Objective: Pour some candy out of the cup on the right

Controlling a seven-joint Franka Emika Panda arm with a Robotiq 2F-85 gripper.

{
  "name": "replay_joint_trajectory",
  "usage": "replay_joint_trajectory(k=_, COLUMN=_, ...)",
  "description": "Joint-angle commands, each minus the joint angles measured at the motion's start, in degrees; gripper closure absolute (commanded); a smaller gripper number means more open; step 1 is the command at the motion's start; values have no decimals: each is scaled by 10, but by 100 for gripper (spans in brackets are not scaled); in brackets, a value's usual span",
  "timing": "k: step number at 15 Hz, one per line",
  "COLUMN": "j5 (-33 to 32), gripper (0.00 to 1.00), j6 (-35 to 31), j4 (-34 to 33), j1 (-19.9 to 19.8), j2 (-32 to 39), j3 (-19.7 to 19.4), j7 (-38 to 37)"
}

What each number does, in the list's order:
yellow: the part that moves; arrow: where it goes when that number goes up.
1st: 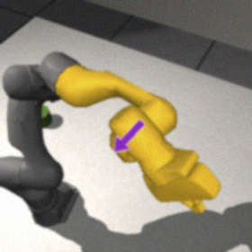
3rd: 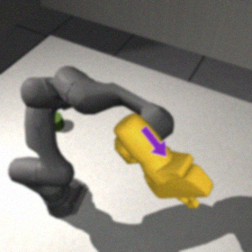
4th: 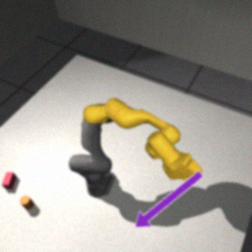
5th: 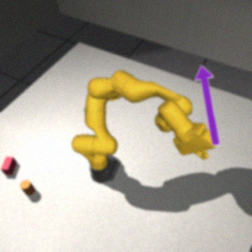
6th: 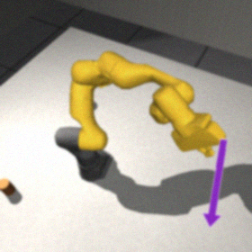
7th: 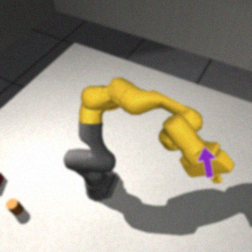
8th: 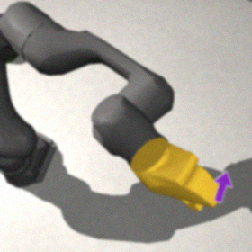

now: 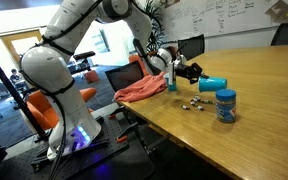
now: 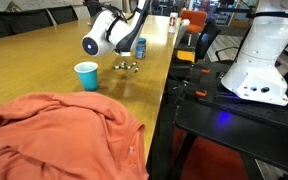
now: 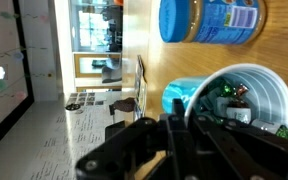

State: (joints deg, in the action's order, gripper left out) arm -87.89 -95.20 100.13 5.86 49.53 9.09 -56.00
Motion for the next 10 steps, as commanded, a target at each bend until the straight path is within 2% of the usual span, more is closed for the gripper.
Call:
replay_joint_trajectory(k=1, j5=57, gripper=99, j6=-56, j4=22, j1=-8, j2=-69, j3=18, j7=-26)
replay_joint_trajectory(k=6, j5=131, gripper=99, j6=-148, j4=48, j1=-13, j2=-164, j3=13, j7=-56)
replay_joint_trajectory(k=10, j5=198, gripper=99, j6=-249, j4=67, j1=-31, j2=-225, j3=-3, j7=-70)
